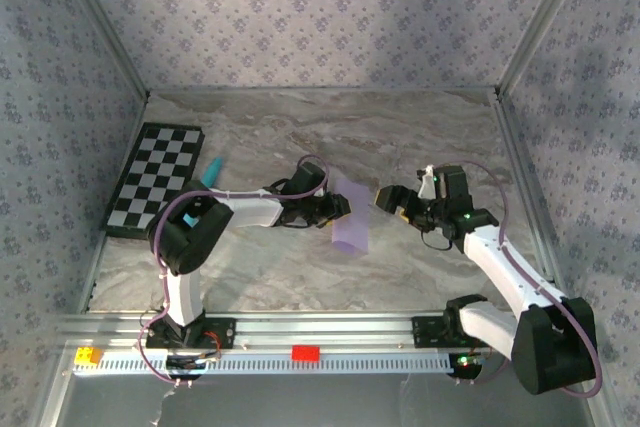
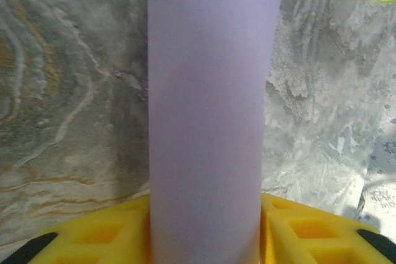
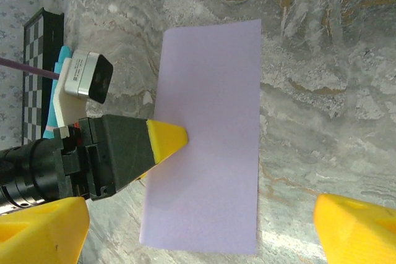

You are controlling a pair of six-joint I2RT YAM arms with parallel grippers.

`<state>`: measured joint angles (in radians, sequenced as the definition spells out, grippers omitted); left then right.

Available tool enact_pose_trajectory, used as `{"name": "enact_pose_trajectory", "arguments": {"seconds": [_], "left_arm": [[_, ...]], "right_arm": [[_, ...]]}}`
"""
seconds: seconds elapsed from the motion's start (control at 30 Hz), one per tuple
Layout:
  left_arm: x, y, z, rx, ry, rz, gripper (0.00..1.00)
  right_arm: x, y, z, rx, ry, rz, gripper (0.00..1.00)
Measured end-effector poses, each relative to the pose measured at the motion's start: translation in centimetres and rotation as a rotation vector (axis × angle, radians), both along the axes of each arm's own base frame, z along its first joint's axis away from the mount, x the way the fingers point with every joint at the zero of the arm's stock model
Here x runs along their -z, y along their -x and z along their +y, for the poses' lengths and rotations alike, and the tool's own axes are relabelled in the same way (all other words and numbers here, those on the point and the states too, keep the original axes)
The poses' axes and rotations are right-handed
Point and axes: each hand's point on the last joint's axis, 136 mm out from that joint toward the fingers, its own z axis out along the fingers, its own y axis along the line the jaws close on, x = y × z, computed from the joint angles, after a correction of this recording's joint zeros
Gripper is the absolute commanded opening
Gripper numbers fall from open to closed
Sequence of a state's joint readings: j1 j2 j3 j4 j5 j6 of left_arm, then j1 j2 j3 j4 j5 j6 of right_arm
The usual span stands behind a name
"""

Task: Fold a paper plane with a square sheet of paper (pick it up from the middle)
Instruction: First fold the square sheet of paper in half at the center of the table.

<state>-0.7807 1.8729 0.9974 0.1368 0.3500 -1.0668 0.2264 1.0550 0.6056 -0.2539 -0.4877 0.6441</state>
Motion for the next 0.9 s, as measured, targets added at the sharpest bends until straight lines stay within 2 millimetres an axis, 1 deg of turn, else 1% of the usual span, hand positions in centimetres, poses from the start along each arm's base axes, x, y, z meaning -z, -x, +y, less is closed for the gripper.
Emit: {"name": "enact_pose_trajectory", "arguments": {"seconds": [0.1,0.33,0.43,0.57,0.77,0.9], "left_arm": [[0.6,0.1,0.6,-0.001,-0.043,-0.003,0.50],[0.4,-0.1,0.8,0.025,-0.119,-0.036,0.61],[0.4,0.0,0.9,0.041,-0.147,-0.051,0.63],[0.4,0.1,1.3,0.061,-0.188,-0.069,0.63],[0.6,0.3,2.9,0.079,-0.267,-0.085,0.61],[0.7,0.2,3.5,0.091,-0.293,-0.091,0.56]], "right_arm": [[0.1,0.0,0.1,-0.004,0.001,0.004,0.95],[0.2,0.2,0.3,-0.012,0.002,0.007,0.95],[0.2,0.2,0.4,-0.014,0.003,0.007,0.95],[0.3,0.2,0.4,-0.015,0.004,0.011,0.96],[0.6,0.3,0.6,-0.020,0.008,0.021,0.96],[0.8,0.4,0.8,-0.027,0.011,0.028,0.96]]}}
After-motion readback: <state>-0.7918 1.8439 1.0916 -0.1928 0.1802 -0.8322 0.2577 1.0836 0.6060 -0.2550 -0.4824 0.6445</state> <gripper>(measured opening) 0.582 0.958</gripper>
